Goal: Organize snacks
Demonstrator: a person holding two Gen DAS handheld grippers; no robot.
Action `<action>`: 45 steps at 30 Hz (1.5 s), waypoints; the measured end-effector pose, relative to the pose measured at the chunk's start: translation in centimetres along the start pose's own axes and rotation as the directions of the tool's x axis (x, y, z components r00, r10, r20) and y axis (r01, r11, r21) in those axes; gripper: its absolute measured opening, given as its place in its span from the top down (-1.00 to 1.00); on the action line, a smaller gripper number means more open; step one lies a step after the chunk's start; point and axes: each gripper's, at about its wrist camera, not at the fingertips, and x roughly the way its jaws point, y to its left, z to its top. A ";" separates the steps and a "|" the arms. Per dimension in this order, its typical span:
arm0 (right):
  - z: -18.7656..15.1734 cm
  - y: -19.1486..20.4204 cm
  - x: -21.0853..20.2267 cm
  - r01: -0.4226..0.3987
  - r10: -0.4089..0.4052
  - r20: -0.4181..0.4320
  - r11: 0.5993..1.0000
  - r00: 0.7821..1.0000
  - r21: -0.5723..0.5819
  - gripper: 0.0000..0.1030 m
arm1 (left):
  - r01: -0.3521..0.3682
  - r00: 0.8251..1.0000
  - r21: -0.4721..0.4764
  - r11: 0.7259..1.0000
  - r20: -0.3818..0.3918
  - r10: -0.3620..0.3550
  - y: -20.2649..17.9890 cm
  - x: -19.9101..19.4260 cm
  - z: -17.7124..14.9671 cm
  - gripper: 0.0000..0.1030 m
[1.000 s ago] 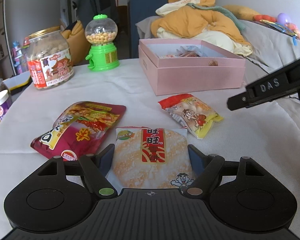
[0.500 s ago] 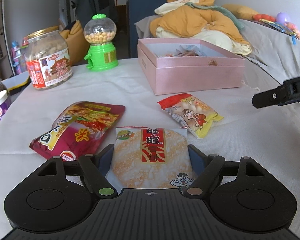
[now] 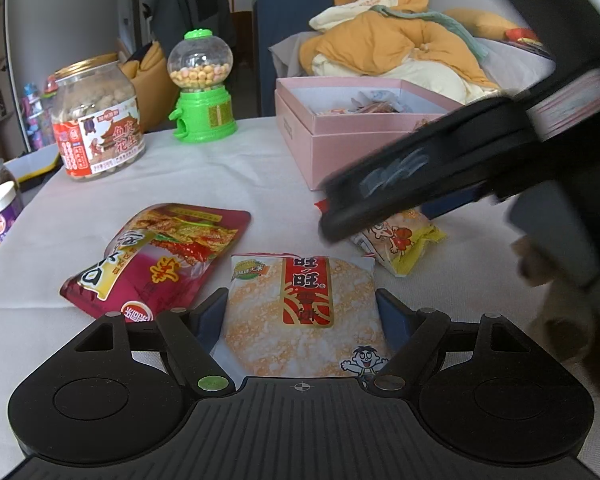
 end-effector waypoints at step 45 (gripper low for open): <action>-0.4 -8.2 -13.8 0.140 -0.147 0.223 0.989 0.964 0.050 -0.03 | 0.270 0.947 -0.216 0.938 0.236 -0.218 9.9 1.3 12.9 -0.50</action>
